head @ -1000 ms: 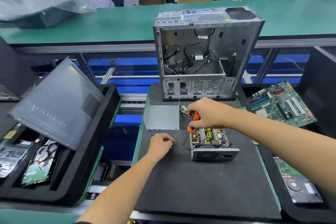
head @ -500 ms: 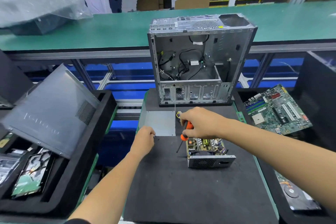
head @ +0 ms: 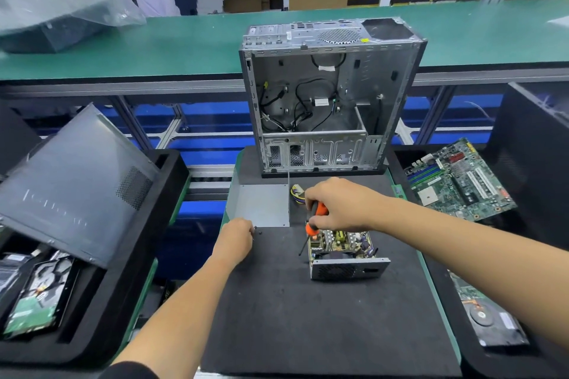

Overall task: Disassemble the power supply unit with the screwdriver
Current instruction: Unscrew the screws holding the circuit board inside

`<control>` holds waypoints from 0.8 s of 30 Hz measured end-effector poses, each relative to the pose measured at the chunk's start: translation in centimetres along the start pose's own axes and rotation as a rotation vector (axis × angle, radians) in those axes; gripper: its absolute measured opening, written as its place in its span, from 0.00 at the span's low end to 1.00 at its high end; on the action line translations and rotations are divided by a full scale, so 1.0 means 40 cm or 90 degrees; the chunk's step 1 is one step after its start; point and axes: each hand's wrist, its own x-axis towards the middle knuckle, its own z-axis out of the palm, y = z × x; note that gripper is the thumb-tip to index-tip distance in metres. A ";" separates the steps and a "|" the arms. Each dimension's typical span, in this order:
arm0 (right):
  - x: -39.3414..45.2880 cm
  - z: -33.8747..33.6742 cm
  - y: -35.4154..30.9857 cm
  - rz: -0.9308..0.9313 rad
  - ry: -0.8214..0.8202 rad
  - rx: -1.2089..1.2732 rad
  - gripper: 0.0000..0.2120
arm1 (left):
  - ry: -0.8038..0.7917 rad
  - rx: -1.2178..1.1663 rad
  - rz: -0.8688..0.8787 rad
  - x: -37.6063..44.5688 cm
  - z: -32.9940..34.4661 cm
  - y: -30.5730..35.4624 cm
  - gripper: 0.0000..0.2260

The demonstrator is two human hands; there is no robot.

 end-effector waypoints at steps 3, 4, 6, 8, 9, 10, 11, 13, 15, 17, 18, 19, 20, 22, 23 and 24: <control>-0.005 -0.002 0.002 0.003 -0.005 -0.003 0.10 | -0.001 0.019 0.014 0.000 0.002 0.001 0.15; -0.008 -0.003 0.002 0.004 -0.008 -0.001 0.09 | -0.007 0.022 0.017 0.000 0.003 -0.001 0.15; -0.011 -0.010 0.003 0.005 -0.011 -0.001 0.09 | -0.010 0.023 0.025 -0.001 0.002 -0.001 0.15; -0.013 -0.019 0.004 0.005 -0.006 -0.005 0.09 | 0.002 0.008 0.034 -0.003 -0.009 0.005 0.15; -0.013 -0.025 0.004 0.004 -0.002 -0.005 0.09 | 0.018 -0.002 0.046 -0.004 -0.017 0.011 0.15; -0.014 -0.031 0.003 0.003 0.002 -0.004 0.09 | 0.039 -0.011 0.067 -0.005 -0.025 0.021 0.14; -0.013 -0.036 0.000 0.002 0.004 -0.004 0.09 | 0.058 -0.024 0.096 -0.008 -0.032 0.034 0.12; -0.011 -0.048 -0.008 -0.004 0.003 -0.015 0.09 | 0.058 -0.069 0.157 -0.018 -0.040 0.073 0.10; -0.009 -0.058 -0.016 -0.012 0.006 -0.030 0.09 | 0.017 -0.104 0.200 -0.027 -0.045 0.118 0.08; -0.009 -0.065 -0.022 -0.016 0.007 -0.036 0.09 | -0.019 -0.147 0.223 -0.032 -0.052 0.161 0.08; -0.010 -0.067 -0.022 -0.017 0.007 -0.039 0.10 | -0.038 -0.181 0.229 -0.034 -0.057 0.181 0.08; -0.011 -0.070 -0.020 -0.018 0.006 -0.041 0.11 | -0.055 -0.214 0.232 -0.035 -0.063 0.198 0.08; -0.014 -0.074 -0.017 -0.020 0.006 -0.041 0.12 | -0.069 -0.239 0.238 -0.036 -0.069 0.213 0.07; -0.020 -0.080 -0.007 -0.027 0.012 -0.045 0.14 | -0.106 -0.266 0.255 -0.038 -0.079 0.240 0.07; -0.025 -0.084 -0.001 -0.028 0.017 -0.049 0.15 | -0.126 -0.272 0.261 -0.040 -0.082 0.254 0.06; -0.031 -0.089 0.007 -0.024 0.023 -0.047 0.15 | -0.143 -0.274 0.266 -0.042 -0.084 0.268 0.05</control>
